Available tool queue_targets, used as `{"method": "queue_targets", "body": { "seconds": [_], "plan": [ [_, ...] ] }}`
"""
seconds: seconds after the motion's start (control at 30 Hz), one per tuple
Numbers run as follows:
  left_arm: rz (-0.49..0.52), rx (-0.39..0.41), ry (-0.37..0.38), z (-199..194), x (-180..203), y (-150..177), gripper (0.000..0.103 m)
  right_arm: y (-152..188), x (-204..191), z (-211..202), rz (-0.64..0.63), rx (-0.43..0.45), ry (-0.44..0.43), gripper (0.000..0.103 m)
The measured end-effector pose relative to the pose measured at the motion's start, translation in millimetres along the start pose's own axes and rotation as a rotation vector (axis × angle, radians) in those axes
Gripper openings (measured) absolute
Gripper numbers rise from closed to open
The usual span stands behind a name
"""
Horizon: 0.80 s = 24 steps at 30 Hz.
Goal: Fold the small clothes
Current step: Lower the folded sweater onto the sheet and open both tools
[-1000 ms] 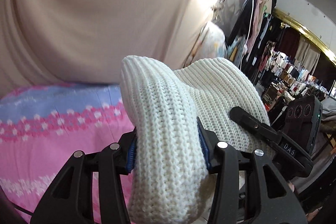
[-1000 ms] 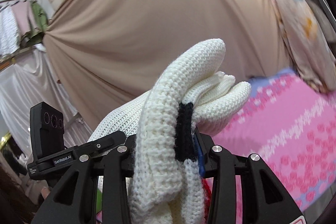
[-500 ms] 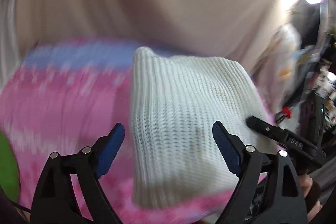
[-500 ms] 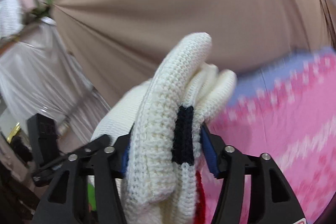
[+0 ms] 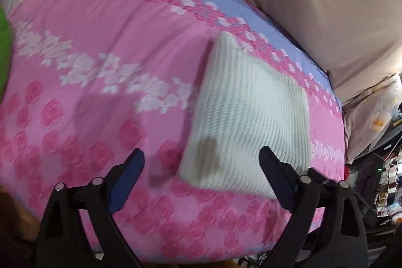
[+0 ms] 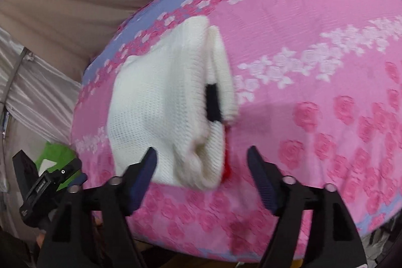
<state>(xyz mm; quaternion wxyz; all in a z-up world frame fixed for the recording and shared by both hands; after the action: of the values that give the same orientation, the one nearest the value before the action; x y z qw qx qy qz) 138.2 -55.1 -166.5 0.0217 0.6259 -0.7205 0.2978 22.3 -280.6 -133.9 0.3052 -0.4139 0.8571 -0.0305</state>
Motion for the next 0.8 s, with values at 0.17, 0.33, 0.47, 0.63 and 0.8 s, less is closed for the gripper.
{"method": "queue_targets", "body": {
  "seconds": [0.17,0.33,0.47,0.63,0.8],
  "plan": [
    [-0.066,-0.108,0.010,59,-8,7,0.080,-5,21,50,0.105,-0.072,0.023,0.076],
    [-0.029,-0.116,0.035,62,10,11,0.042,-36,-7,50,0.010,-0.035,0.001,0.037],
    [0.078,-0.136,-0.054,68,14,27,0.048,-49,-45,13,-0.215,0.076,-0.007,0.028],
    [0.064,-0.146,-0.100,66,11,35,0.055,-36,15,45,0.005,0.007,-0.032,0.032],
    [0.066,-0.076,-0.094,39,20,22,0.056,-49,-15,3,-0.058,0.114,-0.001,0.039]
  ]
}}
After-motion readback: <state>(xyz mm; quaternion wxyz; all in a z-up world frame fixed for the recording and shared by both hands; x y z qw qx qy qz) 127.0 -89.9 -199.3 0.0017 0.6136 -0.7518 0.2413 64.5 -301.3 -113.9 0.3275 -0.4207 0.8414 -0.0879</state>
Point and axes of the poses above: each gripper's, at about its wrist camera, not at the fingertips, and z roughly the way its jaws point, x to its right, y to its underside, the point moved 10 cm from there along z, roughly the way its jaws point, and after that the axes turned 4 degrees about z, right-handed, at the moved point
